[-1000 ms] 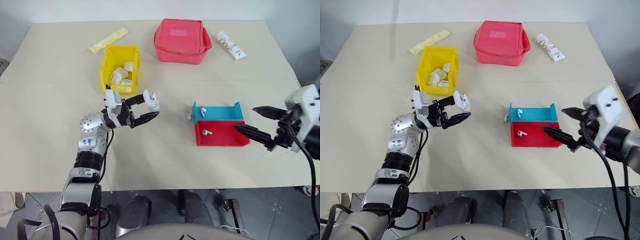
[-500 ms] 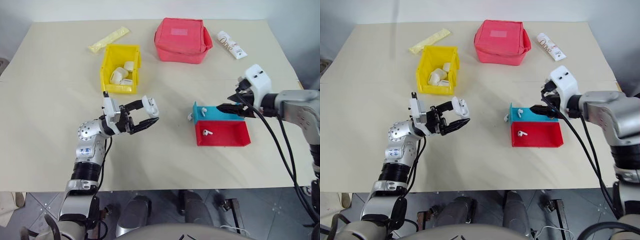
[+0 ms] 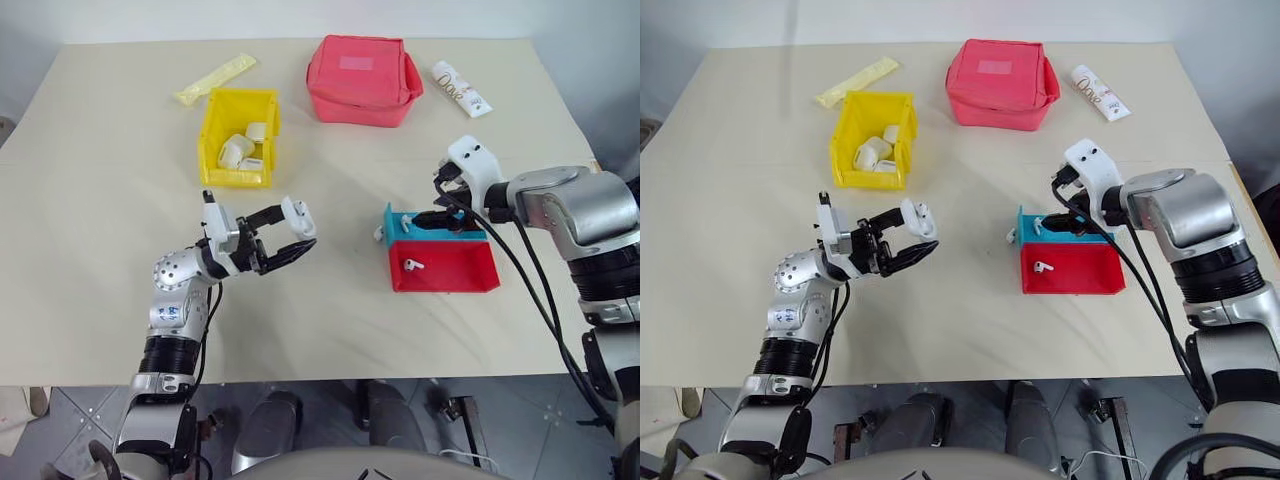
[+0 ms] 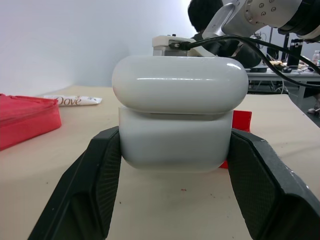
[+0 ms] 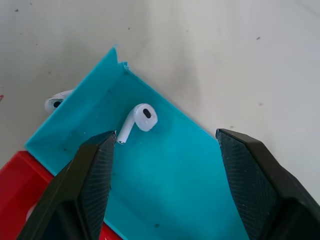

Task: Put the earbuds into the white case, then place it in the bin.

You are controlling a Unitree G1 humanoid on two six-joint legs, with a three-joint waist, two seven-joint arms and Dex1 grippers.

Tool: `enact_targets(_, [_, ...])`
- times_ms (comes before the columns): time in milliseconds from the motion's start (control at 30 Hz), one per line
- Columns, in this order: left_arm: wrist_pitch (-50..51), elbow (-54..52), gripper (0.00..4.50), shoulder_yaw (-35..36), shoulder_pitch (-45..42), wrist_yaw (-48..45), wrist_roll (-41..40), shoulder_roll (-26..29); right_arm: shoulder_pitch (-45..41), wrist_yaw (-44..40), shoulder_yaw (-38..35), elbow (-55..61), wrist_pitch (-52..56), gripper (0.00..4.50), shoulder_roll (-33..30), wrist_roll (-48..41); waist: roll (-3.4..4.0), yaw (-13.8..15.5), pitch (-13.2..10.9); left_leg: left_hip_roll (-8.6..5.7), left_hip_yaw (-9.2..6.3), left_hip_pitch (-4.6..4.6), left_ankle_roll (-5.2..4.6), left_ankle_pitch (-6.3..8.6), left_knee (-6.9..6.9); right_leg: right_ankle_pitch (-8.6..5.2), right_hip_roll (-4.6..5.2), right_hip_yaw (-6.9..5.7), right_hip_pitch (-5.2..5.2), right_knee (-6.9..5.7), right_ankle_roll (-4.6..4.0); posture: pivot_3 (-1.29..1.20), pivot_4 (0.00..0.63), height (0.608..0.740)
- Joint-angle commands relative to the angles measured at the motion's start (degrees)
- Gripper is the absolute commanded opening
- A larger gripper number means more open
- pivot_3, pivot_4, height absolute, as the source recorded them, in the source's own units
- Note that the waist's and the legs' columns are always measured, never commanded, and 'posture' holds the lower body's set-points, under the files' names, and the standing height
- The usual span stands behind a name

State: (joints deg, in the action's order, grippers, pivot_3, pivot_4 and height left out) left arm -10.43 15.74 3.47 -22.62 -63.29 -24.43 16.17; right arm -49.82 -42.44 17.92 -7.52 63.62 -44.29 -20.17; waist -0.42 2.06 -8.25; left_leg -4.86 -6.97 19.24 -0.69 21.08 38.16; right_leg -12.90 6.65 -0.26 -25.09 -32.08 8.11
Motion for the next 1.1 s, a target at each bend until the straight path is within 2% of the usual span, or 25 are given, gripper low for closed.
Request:
enact_targets(33, [-0.1, -2.9, 2.77, 0.3, 0.4, 0.6, -1.1, 0.0, -2.0, -0.8, 0.3, -0.5, 0.2, 3.33, 1.1, 1.6, 0.0, -0.2, 0.0, 0.0, 0.0, 0.0, 0.0, 0.0, 0.0, 0.0, 0.0, 0.0, -0.01, 0.0, 0.0, 0.0, 0.15, 0.74])
enact_targets(533, [0.6, -4.9, 2.77, 0.5, 2.0, 1.6, -1.3, 0.7, -2.7, -3.0, 2.2, -5.3, -2.1, 3.33, 5.3, 6.5, 0.01, -0.7, 0.0, -0.02, -0.01, 0.01, 0.0, 0.0, -0.01, 0.0, 0.0, -0.01, -0.02, 0.0, 0.0, 0.0, 0.15, 0.74])
enact_targets(1100, [0.3, -4.4, 2.77, 0.6, 1.9, 1.9, -1.1, 0.8, -4.2, -7.8, 4.1, -11.9, -8.3, 3.33, 4.0, 14.5, 0.02, -0.7, 0.0, -0.18, -0.01, -0.01, 0.01, 0.0, 0.01, 0.0, 0.01, -0.01, -0.01, -0.02, 0.0, 0.0, 0.15, 0.74])
